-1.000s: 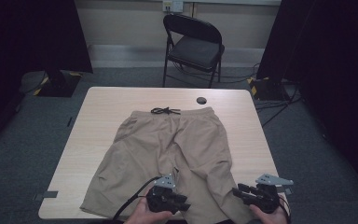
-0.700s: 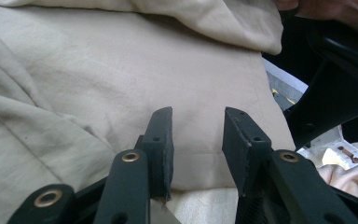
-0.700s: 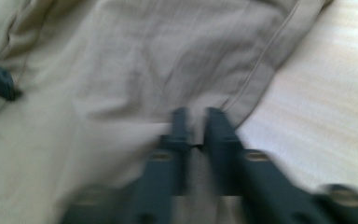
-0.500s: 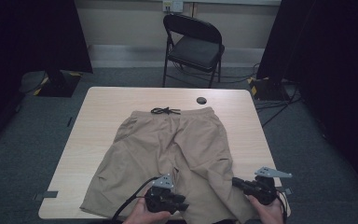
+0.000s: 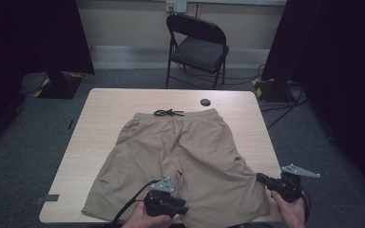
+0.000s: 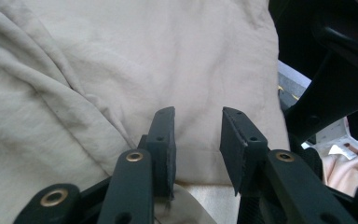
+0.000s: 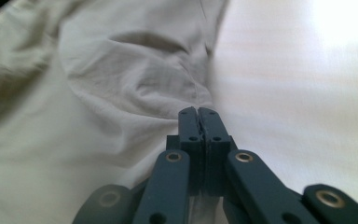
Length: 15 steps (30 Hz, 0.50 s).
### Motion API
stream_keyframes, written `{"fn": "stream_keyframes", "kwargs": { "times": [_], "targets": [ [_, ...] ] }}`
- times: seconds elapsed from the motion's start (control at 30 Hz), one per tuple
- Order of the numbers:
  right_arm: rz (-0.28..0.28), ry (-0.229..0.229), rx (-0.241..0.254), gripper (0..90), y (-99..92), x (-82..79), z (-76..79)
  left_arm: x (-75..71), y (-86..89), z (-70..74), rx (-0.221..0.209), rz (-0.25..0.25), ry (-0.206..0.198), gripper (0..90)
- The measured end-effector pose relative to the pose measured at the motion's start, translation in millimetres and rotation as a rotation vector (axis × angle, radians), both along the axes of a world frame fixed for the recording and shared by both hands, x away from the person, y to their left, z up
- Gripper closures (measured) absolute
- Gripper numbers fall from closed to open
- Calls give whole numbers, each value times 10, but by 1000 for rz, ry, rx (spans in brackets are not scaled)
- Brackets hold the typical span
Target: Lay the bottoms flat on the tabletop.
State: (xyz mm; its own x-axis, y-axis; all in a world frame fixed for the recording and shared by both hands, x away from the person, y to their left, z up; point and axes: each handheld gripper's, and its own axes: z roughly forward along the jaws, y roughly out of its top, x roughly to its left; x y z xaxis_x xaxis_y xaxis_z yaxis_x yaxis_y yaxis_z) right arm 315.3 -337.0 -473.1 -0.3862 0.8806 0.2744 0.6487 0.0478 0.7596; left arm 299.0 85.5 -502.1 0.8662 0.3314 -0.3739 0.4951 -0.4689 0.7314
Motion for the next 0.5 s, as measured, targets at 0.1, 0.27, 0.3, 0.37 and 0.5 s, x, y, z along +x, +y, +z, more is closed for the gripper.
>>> {"fn": "stream_keyframes", "kwargs": {
  "times": [0.1,0.27,0.3,0.37,0.5],
  "targets": [
    [-7,39,-21,892,-14,-67,-123,-22,15,10,12,-4,-4,652],
    [7,60,-82,817,30,-229,-136,-33,9,46,40,-29,4,627],
    [21,61,-84,779,43,-241,-123,-35,-2,66,58,-56,-2,626],
    [35,33,-80,682,91,-244,-56,-21,10,110,54,-61,14,598],
    [42,-42,-16,619,211,-131,127,50,176,322,-27,-15,17,548]
  ]
}}
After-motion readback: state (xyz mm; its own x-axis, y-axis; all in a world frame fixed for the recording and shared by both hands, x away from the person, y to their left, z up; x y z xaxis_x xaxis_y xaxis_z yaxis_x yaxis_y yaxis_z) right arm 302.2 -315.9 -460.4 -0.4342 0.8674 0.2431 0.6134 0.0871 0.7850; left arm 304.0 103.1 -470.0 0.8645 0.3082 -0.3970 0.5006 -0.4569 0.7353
